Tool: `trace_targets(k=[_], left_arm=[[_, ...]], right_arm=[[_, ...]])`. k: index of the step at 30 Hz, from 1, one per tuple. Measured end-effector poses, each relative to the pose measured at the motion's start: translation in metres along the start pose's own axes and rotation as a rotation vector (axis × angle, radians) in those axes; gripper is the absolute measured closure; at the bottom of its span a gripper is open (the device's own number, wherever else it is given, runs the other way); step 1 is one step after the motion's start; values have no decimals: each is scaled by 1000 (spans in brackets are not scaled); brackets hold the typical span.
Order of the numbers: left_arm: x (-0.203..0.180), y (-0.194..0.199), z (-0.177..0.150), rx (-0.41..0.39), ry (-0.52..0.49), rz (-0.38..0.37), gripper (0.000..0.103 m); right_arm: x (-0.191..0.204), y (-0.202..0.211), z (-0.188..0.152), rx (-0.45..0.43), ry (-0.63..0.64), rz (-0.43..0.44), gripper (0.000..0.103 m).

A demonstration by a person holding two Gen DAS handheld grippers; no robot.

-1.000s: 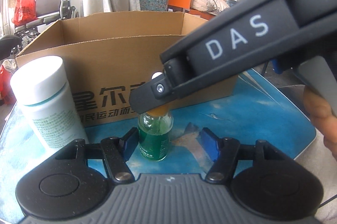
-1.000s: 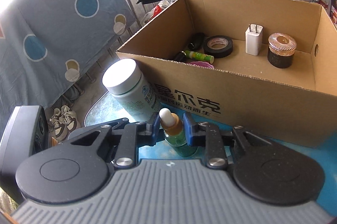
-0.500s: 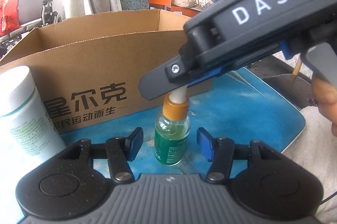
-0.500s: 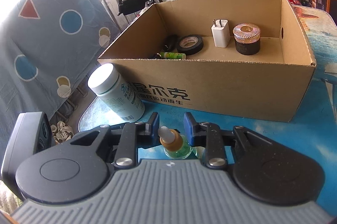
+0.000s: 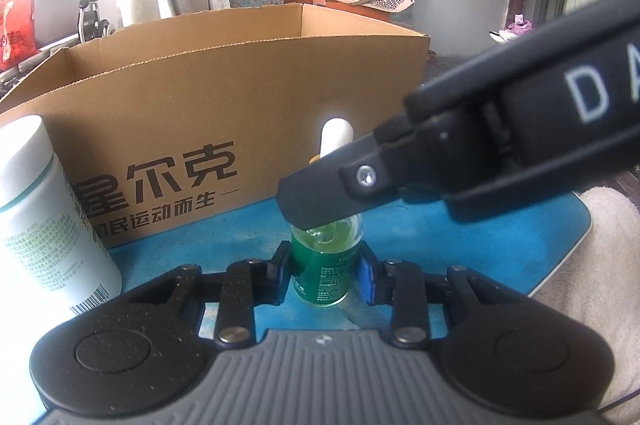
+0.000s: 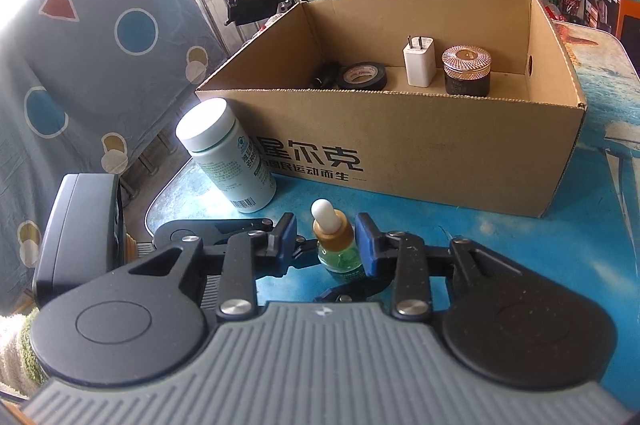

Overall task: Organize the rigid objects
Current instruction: 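Carry the dropper bottle with the right gripper and lower it into the box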

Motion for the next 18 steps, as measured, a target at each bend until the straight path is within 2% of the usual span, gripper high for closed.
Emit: trace_targets(k=[6, 12, 18], left_arm=[[-1, 5, -1, -6, 0, 4, 70], [-7, 18, 2, -27, -16, 19, 70], [-5, 59, 38, -112, -33, 90, 70]], right_arm=[[-3, 1, -2, -13, 3, -14, 81], [-1, 12, 0, -37, 2, -8, 82], [17, 47, 33, -131, 45, 31, 82]])
Point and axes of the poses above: each gripper's, at about its wrist camera, not at the fingertips, and y roughly against the way its jaws point, x to its left, z to its top, the point moved 6 cm from there along -y, roughly the way its jaws point, and after that the axes turned 1 degree about y, right-handed, at the moved point
